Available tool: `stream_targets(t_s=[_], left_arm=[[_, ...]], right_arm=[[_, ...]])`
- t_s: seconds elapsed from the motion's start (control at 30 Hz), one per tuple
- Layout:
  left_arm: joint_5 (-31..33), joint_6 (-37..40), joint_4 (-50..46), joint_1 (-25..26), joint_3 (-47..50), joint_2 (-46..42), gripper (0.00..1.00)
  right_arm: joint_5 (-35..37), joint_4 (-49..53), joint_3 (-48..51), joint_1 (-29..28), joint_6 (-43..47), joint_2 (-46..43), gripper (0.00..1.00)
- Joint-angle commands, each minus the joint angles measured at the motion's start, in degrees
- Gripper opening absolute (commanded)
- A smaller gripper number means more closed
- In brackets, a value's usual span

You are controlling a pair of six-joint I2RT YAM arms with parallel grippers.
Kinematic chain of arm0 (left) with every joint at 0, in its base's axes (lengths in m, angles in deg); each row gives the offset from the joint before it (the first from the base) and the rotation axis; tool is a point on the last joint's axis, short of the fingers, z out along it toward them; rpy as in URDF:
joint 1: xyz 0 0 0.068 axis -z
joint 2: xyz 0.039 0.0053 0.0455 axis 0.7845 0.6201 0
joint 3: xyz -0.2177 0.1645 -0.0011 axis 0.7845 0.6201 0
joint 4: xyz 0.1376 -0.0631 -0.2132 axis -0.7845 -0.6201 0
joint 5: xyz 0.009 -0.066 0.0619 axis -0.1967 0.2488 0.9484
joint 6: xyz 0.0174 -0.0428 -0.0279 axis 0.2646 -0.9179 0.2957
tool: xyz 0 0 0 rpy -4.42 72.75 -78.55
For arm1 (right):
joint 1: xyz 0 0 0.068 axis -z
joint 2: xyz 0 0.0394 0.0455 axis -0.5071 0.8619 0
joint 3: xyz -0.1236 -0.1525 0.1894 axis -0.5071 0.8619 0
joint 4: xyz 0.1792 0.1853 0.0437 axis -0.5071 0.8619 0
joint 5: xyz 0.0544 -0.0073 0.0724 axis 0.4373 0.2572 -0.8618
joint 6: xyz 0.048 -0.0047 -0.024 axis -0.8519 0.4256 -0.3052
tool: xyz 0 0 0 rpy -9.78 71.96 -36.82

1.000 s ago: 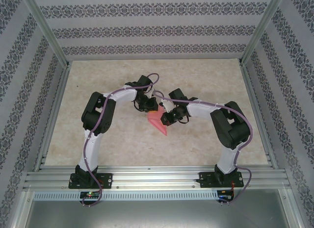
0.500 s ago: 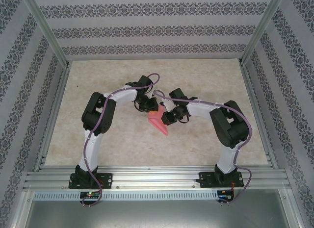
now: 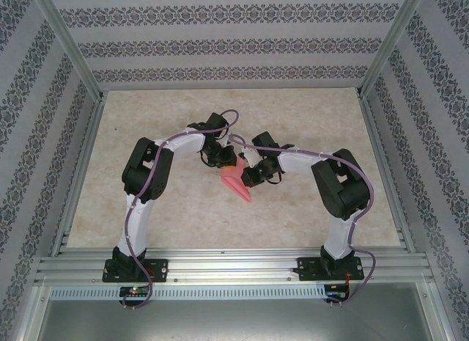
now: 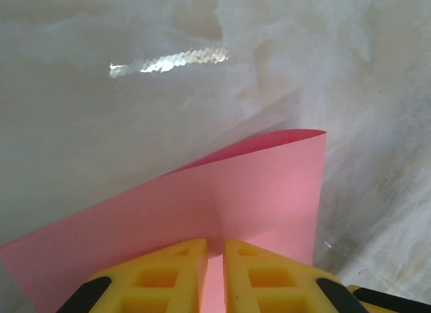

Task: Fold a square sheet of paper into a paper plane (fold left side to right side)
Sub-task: Third fold the triangle at the center of the table.

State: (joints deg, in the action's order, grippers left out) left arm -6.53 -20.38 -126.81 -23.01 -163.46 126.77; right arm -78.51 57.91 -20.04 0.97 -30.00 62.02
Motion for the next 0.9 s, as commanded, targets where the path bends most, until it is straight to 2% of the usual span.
stream_targets(t_s=[0.0, 0.87], left_arm=[[1.8, 1.0, -2.1, 1.7, 0.2, 0.4, 0.18], [2.0, 0.2, -1.5, 1.7, 1.6, 0.6, 0.18]], right_arm=[[0.8, 1.1, 0.9, -0.2, 0.0, 0.8, 0.0], [-1.7, -1.5, 1.1, -1.4, -2.7, -2.7, 0.0]])
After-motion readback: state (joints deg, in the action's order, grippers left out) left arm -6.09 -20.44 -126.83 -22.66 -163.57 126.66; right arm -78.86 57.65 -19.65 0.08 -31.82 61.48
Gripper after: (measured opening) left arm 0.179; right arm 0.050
